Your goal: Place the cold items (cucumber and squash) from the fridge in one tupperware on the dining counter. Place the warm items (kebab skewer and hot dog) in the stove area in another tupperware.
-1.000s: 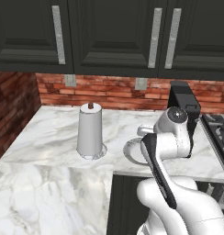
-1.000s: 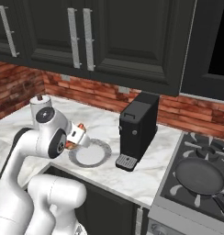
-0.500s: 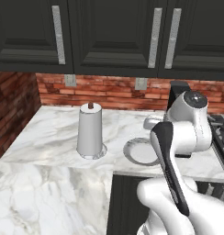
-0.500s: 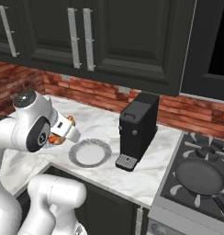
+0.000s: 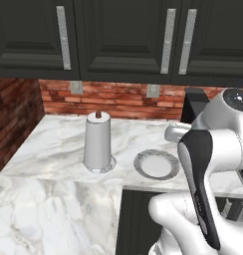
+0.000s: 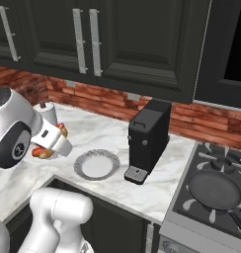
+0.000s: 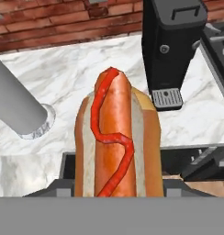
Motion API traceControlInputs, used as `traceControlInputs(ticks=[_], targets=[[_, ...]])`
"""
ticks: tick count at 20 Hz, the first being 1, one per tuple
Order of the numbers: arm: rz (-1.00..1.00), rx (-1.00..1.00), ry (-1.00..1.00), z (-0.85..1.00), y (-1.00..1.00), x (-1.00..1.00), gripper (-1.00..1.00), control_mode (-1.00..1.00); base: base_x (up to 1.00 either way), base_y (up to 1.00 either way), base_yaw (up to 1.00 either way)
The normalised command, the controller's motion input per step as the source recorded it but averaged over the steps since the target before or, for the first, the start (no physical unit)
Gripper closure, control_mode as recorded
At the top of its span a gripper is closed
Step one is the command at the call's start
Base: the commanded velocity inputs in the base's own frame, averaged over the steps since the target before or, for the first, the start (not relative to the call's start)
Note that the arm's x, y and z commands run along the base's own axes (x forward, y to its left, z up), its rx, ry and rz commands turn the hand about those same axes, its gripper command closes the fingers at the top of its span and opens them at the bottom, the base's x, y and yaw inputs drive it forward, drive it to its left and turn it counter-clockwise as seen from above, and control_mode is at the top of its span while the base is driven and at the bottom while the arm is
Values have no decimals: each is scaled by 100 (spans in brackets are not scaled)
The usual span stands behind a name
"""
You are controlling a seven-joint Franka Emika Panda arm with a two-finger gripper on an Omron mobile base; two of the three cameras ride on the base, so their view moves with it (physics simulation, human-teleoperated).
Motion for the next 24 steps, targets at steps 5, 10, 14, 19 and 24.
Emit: traceControlInputs(ticks=[5,10,14,19,24], targets=[[0,0,-28,3,4,-65,100,-100,0,0,0],[0,0,-14,4,0,-40,100,100,-9,0,0],[0,0,0,0,0,0,100,100,-28,-9,0],[0,0,0,0,0,0,100,100,-18,-50,5],[0,0,0,0,0,0,100,100,-20,-56,17]])
